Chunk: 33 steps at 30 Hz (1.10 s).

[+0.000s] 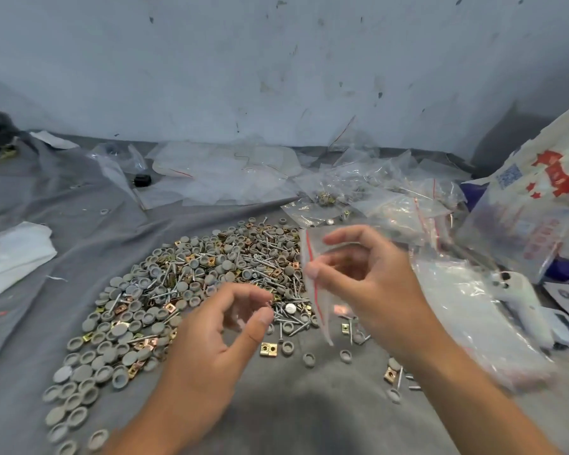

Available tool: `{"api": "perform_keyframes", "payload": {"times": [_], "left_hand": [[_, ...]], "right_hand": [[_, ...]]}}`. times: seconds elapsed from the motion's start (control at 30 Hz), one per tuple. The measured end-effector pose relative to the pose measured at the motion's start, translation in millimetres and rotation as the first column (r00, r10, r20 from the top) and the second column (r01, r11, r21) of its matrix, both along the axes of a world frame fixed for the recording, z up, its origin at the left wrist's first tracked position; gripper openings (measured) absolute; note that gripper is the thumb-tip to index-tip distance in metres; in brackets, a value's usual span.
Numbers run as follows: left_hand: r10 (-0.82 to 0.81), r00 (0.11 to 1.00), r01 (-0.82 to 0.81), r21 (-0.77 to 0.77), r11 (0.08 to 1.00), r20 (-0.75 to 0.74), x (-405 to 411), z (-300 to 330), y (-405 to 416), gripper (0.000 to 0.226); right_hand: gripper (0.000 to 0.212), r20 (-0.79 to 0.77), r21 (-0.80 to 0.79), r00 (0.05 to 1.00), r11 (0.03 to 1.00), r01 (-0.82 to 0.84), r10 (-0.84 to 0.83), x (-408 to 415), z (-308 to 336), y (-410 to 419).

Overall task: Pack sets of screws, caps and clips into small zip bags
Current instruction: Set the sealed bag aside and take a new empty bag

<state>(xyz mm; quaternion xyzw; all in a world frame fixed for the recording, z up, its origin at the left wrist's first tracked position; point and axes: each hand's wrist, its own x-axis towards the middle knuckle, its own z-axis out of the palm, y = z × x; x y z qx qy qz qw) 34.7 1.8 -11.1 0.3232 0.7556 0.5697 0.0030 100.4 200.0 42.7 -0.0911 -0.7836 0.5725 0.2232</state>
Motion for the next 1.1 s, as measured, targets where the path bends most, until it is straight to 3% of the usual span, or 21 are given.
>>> {"api": "perform_keyframes", "payload": {"times": [0.2,0.5,0.67,0.8,0.93,1.03,1.1], "left_hand": [[0.068,0.998,-0.069,0.053,0.996,0.018,-8,-8,-3,0.037],[0.020,0.979,-0.040,0.094,0.995,0.203,-21,-7,-10,0.019],[0.336,0.939,-0.337,0.003,0.942,-0.075,-21,-6,-17,0.009],[0.484,0.861,-0.481,0.055,0.875,-0.160,-26,2,-26,0.011],[0.546,0.795,-0.565,0.007,0.825,-0.264,-29,4,-32,0.015],[0.561,0.771,-0.587,0.005,0.809,-0.302,-31,3,-34,0.016],[0.549,0.771,-0.579,0.004,0.815,-0.322,-30,5,-33,0.008]], "right_hand": [[0.028,-0.044,-0.178,0.993,0.977,-0.117,0.111,-31,-32,-51],[0.045,0.001,-0.285,0.990,0.949,-0.135,0.142,-36,-50,-40],[0.021,0.034,-0.222,0.985,0.963,-0.156,0.167,-30,-53,-34],[0.022,0.083,-0.150,0.971,0.966,-0.210,0.224,-28,-53,-31],[0.019,0.167,-0.026,0.942,0.957,-0.290,0.290,-29,-55,-29],[0.014,0.278,0.265,0.952,0.943,-0.204,0.128,-35,-65,-15],[0.025,0.400,0.534,0.915,0.825,-0.186,-0.054,-40,-74,-6]]}}
